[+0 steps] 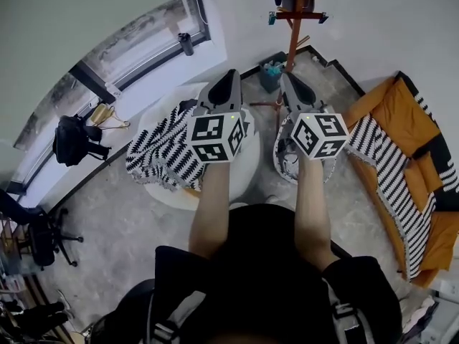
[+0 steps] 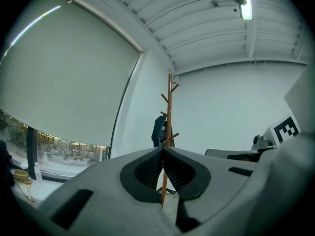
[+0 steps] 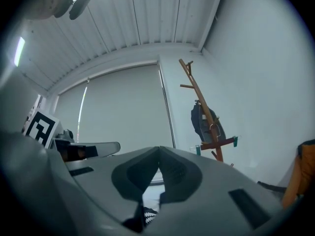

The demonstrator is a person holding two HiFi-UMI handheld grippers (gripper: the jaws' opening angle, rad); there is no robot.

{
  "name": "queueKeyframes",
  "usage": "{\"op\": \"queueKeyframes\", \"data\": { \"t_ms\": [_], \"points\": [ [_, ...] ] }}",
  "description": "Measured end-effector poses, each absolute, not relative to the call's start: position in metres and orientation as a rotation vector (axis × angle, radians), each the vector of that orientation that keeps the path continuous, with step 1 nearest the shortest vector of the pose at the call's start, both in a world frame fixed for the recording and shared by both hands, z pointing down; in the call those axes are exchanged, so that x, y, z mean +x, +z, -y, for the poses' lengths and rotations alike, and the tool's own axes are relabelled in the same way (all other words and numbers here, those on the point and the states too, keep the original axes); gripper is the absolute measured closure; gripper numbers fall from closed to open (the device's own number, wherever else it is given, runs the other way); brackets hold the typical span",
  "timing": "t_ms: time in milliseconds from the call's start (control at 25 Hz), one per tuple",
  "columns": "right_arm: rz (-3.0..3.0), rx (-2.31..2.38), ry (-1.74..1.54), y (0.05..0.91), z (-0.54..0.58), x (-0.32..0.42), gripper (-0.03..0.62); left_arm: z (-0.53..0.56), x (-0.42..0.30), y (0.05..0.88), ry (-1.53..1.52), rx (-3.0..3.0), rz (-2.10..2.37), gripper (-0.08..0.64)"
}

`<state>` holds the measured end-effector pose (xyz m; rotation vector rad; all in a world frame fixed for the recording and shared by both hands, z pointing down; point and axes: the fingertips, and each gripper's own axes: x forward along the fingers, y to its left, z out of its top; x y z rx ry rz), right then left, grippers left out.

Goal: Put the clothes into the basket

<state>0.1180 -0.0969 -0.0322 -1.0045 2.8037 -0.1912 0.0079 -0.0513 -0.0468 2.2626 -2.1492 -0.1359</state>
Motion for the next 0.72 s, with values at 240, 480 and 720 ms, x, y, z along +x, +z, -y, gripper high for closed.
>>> {"op": "queueKeyframes", "data": {
  "t_ms": [240,480,720],
  "points": [
    [-2.815,-1.006,-0.161,-0.034,0.101,0.118,0.581,0.059,0.009,-0.045,-0.143,2.267,2.136,0.552],
    [-2.821,-1.004,-0.14,-0.037,0.104,0.117,0.581,0.065,0.01,-0.046,-0.147,2.279,2.12,0.552],
    [-2.828,-1.011,-0.126,-0.035,0.11,0.112,0.581,0.072,0.005,-0.044,-0.146,2.28,2.118,0.552]
  ]
}}
